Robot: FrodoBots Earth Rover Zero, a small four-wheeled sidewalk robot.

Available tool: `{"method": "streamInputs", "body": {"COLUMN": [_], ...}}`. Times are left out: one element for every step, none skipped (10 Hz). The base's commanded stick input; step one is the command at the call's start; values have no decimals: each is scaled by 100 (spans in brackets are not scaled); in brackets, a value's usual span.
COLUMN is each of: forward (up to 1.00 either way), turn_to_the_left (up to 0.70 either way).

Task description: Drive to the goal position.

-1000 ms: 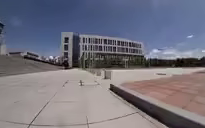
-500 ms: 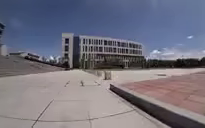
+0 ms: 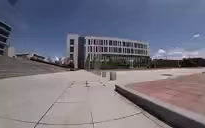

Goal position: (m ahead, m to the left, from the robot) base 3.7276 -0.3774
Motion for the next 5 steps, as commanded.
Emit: {"method": "streamInputs", "body": {"forward": [70,70,70,70,70], "turn_to_the_left": [29,27,27,18,14]}}
